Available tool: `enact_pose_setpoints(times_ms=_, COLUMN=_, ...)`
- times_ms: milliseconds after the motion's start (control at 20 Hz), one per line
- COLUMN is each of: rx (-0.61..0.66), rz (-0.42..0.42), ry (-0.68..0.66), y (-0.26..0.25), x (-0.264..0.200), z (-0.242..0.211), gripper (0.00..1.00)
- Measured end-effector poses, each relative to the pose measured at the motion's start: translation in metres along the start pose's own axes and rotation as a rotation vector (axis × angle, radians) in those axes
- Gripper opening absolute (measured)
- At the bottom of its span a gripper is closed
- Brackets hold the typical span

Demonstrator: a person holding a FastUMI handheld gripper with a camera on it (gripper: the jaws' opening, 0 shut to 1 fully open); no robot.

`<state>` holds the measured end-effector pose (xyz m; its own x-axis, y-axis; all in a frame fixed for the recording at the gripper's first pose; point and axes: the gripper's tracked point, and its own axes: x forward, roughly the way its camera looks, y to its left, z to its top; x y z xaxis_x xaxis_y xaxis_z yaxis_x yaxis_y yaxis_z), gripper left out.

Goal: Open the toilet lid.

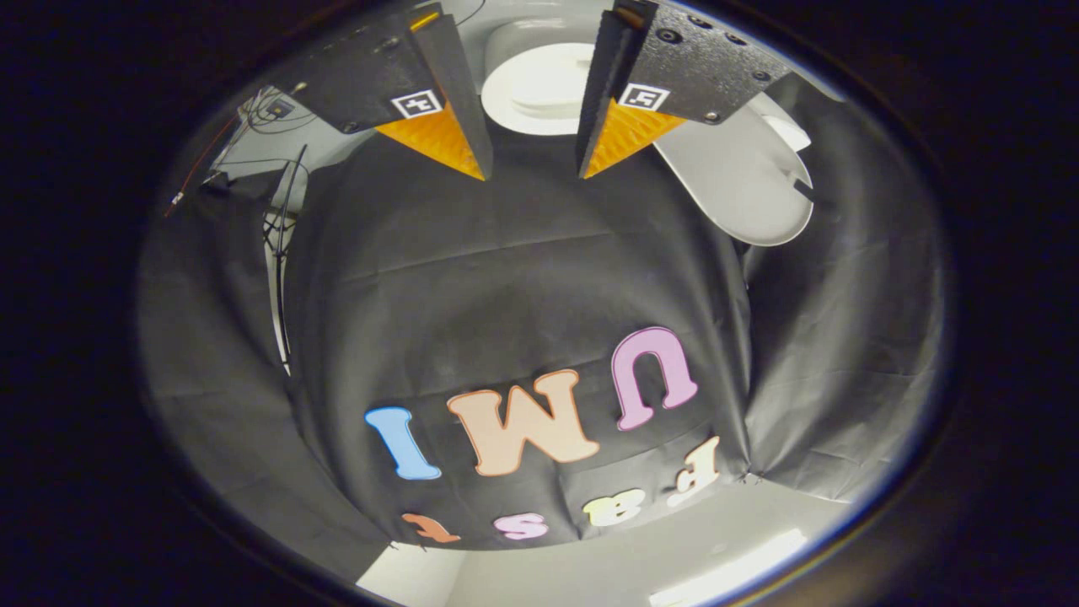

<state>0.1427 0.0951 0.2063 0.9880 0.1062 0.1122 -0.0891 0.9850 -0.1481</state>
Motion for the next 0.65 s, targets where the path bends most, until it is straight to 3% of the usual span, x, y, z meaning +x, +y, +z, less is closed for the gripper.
enact_pose_setpoints(times_ms=650, rx=0.11, rz=-0.019, ry=0.08, y=-0.08, x=0.009, z=-0.036, gripper=0.61)
